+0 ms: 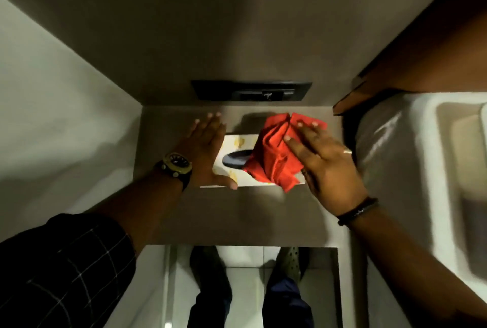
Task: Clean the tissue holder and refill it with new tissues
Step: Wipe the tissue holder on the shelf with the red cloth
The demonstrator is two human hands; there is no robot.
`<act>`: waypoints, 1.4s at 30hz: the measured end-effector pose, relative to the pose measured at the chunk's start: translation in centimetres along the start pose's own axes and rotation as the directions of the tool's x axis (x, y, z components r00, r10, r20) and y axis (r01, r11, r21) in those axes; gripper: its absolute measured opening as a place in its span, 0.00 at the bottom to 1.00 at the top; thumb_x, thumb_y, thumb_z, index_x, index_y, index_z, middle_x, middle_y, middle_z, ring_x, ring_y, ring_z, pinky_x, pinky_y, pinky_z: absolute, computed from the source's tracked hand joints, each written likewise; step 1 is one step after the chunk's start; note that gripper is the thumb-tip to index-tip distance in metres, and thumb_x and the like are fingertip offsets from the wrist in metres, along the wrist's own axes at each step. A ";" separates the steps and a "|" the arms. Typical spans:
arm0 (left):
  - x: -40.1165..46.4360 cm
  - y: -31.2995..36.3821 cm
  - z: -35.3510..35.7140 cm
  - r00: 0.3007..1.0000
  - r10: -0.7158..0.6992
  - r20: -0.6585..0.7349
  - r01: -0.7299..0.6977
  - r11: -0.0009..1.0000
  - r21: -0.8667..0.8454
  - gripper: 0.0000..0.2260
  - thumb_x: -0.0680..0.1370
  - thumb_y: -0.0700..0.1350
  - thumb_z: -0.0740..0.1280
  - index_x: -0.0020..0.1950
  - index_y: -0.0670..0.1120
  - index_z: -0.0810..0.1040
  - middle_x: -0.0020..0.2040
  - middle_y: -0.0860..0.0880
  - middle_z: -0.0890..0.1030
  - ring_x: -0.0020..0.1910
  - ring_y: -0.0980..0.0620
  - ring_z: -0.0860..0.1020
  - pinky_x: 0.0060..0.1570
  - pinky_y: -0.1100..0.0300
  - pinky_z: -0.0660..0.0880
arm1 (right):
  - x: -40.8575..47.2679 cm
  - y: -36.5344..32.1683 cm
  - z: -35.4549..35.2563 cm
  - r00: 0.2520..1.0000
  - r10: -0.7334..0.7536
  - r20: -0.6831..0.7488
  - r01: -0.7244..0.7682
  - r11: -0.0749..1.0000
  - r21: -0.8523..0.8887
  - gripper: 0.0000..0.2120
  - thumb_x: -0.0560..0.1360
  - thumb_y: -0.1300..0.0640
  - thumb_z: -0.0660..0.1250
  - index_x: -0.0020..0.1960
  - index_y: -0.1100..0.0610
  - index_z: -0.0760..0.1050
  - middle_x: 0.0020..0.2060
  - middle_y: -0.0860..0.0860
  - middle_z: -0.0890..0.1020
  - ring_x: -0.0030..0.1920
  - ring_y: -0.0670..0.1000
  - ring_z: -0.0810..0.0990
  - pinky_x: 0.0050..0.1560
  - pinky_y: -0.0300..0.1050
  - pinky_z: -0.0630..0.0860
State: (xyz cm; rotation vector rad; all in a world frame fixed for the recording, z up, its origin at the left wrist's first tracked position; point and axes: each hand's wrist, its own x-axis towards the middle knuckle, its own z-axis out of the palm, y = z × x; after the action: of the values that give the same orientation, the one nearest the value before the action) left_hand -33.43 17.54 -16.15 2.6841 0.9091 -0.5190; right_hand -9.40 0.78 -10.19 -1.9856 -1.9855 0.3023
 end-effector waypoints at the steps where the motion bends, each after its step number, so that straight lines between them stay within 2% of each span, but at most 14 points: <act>1: 0.3 -0.1 0.8 1.000 0.003 -0.005 -0.003 1.000 0.009 0.65 0.55 0.83 0.52 0.77 0.43 0.38 0.79 0.41 0.40 0.77 0.42 0.40 0.73 0.47 0.37 | -0.4 0.2 1.8 0.989 0.011 0.145 -0.005 0.999 -0.043 0.23 0.76 0.63 0.65 0.71 0.55 0.70 0.73 0.63 0.66 0.73 0.67 0.63 0.66 0.64 0.68; 3: 0.7 -0.1 2.4 1.000 -0.009 -0.009 0.009 1.000 0.027 0.65 0.55 0.82 0.57 0.77 0.42 0.40 0.79 0.40 0.42 0.78 0.41 0.42 0.73 0.47 0.39 | -1.6 0.6 4.9 0.870 0.118 0.478 -0.055 0.988 -0.143 0.28 0.79 0.62 0.60 0.76 0.46 0.60 0.78 0.56 0.49 0.78 0.63 0.47 0.72 0.62 0.59; 4: 0.9 0.0 3.0 1.000 -0.012 -0.012 0.012 1.000 0.028 0.65 0.54 0.82 0.58 0.77 0.42 0.39 0.79 0.40 0.42 0.78 0.41 0.42 0.73 0.47 0.39 | -2.3 0.9 6.0 0.815 0.166 0.555 -0.099 0.984 -0.150 0.29 0.79 0.61 0.58 0.76 0.44 0.57 0.78 0.53 0.43 0.78 0.60 0.42 0.74 0.61 0.56; 5: 1.1 0.0 3.6 1.000 -0.012 -0.010 0.012 1.000 0.027 0.66 0.54 0.81 0.59 0.77 0.42 0.39 0.79 0.40 0.42 0.78 0.41 0.42 0.72 0.47 0.39 | -2.7 1.2 6.8 0.807 0.185 0.560 -0.147 0.983 -0.111 0.29 0.78 0.61 0.58 0.76 0.45 0.58 0.78 0.53 0.43 0.78 0.60 0.41 0.74 0.61 0.54; 8: 1.6 0.2 4.5 1.000 -0.012 0.017 0.011 1.000 0.024 0.66 0.54 0.80 0.62 0.77 0.41 0.39 0.79 0.40 0.43 0.78 0.40 0.43 0.73 0.46 0.41 | -2.6 0.6 7.8 0.903 0.287 0.321 -0.337 0.935 0.112 0.27 0.76 0.58 0.62 0.74 0.54 0.65 0.77 0.59 0.56 0.77 0.61 0.52 0.74 0.63 0.57; 11: 2.2 0.1 4.5 0.999 -0.033 0.034 0.033 0.999 -0.003 0.65 0.56 0.78 0.64 0.77 0.41 0.38 0.79 0.39 0.42 0.78 0.40 0.44 0.75 0.45 0.44 | -0.3 -0.9 8.6 0.883 0.450 0.135 -0.468 0.868 0.166 0.28 0.79 0.52 0.59 0.75 0.61 0.60 0.76 0.62 0.57 0.77 0.62 0.53 0.76 0.59 0.55; 14: 1.9 -0.6 4.6 0.997 -0.027 0.079 0.027 1.000 -0.002 0.64 0.57 0.78 0.63 0.76 0.42 0.36 0.79 0.41 0.39 0.77 0.42 0.41 0.73 0.49 0.39 | 2.3 -2.3 10.8 0.830 0.534 0.158 -0.553 0.826 0.108 0.33 0.81 0.42 0.52 0.78 0.61 0.48 0.78 0.60 0.49 0.78 0.59 0.45 0.76 0.54 0.42; 16: 1.9 -0.6 4.5 0.993 -0.012 0.120 0.008 0.999 0.034 0.64 0.57 0.78 0.64 0.76 0.43 0.36 0.79 0.42 0.39 0.78 0.43 0.41 0.71 0.52 0.37 | 3.0 -2.5 12.7 0.805 0.566 0.178 -0.576 0.818 0.002 0.37 0.80 0.38 0.47 0.78 0.61 0.44 0.78 0.61 0.46 0.78 0.60 0.43 0.76 0.56 0.39; 19: 1.9 -0.2 4.5 0.993 -0.001 0.117 -0.007 0.998 0.066 0.65 0.57 0.78 0.65 0.76 0.42 0.36 0.79 0.42 0.39 0.78 0.44 0.41 0.70 0.53 0.36 | 2.4 -2.3 14.5 0.828 0.549 0.114 -0.529 0.832 -0.169 0.39 0.80 0.36 0.46 0.78 0.64 0.46 0.77 0.64 0.50 0.77 0.64 0.46 0.75 0.61 0.40; 25: 1.7 -0.2 4.2 0.990 -0.045 0.131 0.039 0.998 0.048 0.66 0.57 0.76 0.68 0.76 0.43 0.35 0.79 0.43 0.38 0.78 0.44 0.40 0.70 0.54 0.34 | 0.7 -0.2 15.1 0.920 0.369 0.130 -0.332 0.913 -0.238 0.32 0.81 0.43 0.49 0.77 0.63 0.52 0.76 0.64 0.56 0.77 0.64 0.53 0.76 0.62 0.48; 32: 1.9 0.2 4.1 0.992 -0.045 0.115 0.039 0.998 0.055 0.66 0.58 0.74 0.69 0.76 0.41 0.34 0.78 0.41 0.37 0.77 0.43 0.39 0.69 0.52 0.33 | 3.7 -1.0 15.7 0.835 0.551 -0.010 -0.539 0.813 -0.219 0.33 0.81 0.41 0.46 0.78 0.61 0.50 0.77 0.62 0.54 0.77 0.63 0.50 0.75 0.62 0.46; 34: 1.8 0.1 4.1 0.992 -0.041 0.119 0.036 0.998 0.050 0.65 0.58 0.73 0.69 0.75 0.41 0.34 0.78 0.41 0.37 0.77 0.43 0.38 0.69 0.52 0.33 | 4.8 -2.1 16.2 0.834 0.551 -0.016 -0.543 0.816 -0.199 0.33 0.81 0.40 0.46 0.78 0.61 0.51 0.77 0.61 0.54 0.77 0.63 0.50 0.75 0.63 0.46; 38: 1.7 0.0 3.8 0.991 -0.037 0.127 0.032 0.998 0.046 0.65 0.59 0.74 0.69 0.75 0.41 0.33 0.78 0.41 0.35 0.77 0.43 0.37 0.70 0.52 0.32 | 4.4 -2.9 16.4 0.924 0.379 0.051 -0.365 0.915 -0.171 0.30 0.81 0.43 0.49 0.77 0.59 0.54 0.77 0.60 0.57 0.77 0.62 0.52 0.75 0.61 0.45; 42: 1.6 0.1 3.5 0.987 -0.040 0.156 0.032 0.998 0.052 0.65 0.59 0.75 0.66 0.75 0.42 0.31 0.77 0.42 0.33 0.76 0.43 0.35 0.70 0.52 0.31 | 2.2 -0.9 15.7 0.965 0.223 0.141 -0.185 0.953 -0.240 0.30 0.81 0.43 0.45 0.78 0.57 0.51 0.77 0.58 0.56 0.77 0.60 0.51 0.75 0.59 0.45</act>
State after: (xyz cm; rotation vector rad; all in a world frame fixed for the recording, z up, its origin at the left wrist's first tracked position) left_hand -33.01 17.05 -19.92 2.6295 0.9124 -0.7579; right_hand -15.95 4.14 -24.25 -2.3891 -1.9907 0.3120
